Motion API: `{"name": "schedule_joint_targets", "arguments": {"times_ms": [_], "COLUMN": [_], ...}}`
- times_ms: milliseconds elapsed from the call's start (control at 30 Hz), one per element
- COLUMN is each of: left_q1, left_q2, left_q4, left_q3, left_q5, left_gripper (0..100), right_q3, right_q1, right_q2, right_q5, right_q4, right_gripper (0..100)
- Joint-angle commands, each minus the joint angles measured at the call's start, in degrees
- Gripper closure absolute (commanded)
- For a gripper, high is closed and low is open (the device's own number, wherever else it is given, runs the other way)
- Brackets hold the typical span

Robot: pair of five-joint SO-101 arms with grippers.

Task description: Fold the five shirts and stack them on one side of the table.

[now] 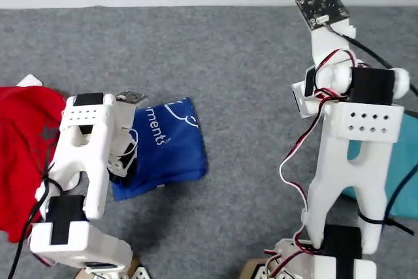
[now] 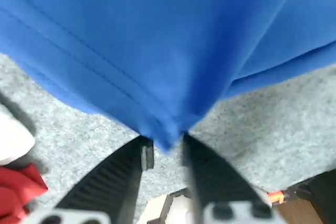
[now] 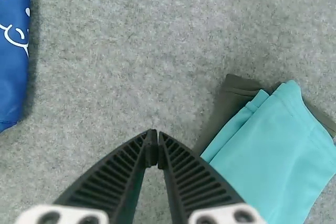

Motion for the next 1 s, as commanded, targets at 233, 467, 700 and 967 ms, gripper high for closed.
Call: {"name": "schedule_joint_targets", "arguments": {"times_ms": [233, 467, 700, 967], "left_q1": [-0.4, -5.1, -5.2, -5.7], "left_q2": [-2.9, -2.4, -2.2, 2.8], "left_q4": [5.9, 2.5, -0.9, -6.3], "left_q3": [-15.3, -20.0, -20.2, -19.4], "left_q5": [1.3, 5.3, 2.8, 2.2], "left_gripper": [85, 89, 89, 85], "right_q3": [-0.3, -0.2, -0.2, -0.2], "right_q1": [0.7, 2.3, 8.1, 10.2], "right_q2": [-1.8, -1.7, -1.5, 4.5], "right_q5": [-0.4, -0.4, -0.4, -0.4], "right_q4": [2.1, 2.2, 2.2, 2.2], "right_gripper": [98.3, 98.3, 98.3, 98.3]}}
